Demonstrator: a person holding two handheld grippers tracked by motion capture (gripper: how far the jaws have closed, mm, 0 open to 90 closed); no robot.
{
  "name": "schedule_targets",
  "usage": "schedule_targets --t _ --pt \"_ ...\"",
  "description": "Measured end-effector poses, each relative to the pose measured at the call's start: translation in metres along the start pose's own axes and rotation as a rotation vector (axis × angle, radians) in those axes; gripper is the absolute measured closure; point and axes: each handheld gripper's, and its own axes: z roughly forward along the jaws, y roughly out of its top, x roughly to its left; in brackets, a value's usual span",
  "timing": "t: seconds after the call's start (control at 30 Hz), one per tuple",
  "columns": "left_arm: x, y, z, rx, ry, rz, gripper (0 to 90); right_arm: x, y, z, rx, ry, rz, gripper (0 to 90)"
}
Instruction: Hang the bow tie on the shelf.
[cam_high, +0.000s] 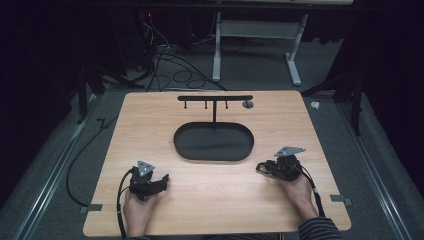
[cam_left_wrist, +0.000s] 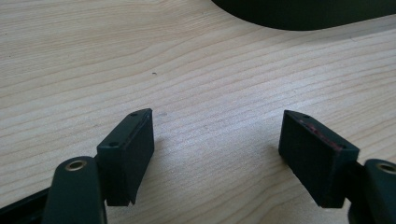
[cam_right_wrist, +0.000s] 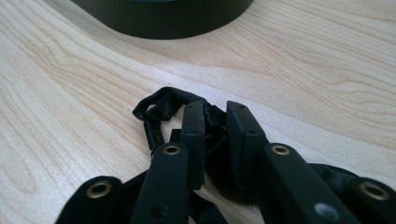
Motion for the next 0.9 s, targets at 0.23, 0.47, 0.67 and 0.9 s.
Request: schedule_targets --t 0.23,0.47,0.67,0.9 --pt "0.000 0.000 0.000 0.000 0.000 0.000 27.1 0.002 0.000 -0.004 -0.021 -0.012 -0.014 82.7" --pt "0.000 0.000 0.000 0.000 0.000 0.001 27.1 0.002 0.003 -0.021 -0.093 -0.026 0.002 82.9" --pt "0.000 0.000 0.000 0.000 -0.001 0.000 27.1 0.002 0.013 -0.038 -0.160 -0.035 0.012 83.1" --pt "0.000 0.000 0.000 0.000 -0.001 0.000 27.1 0.004 0.028 -0.051 -0.218 -0.037 0.009 83.1"
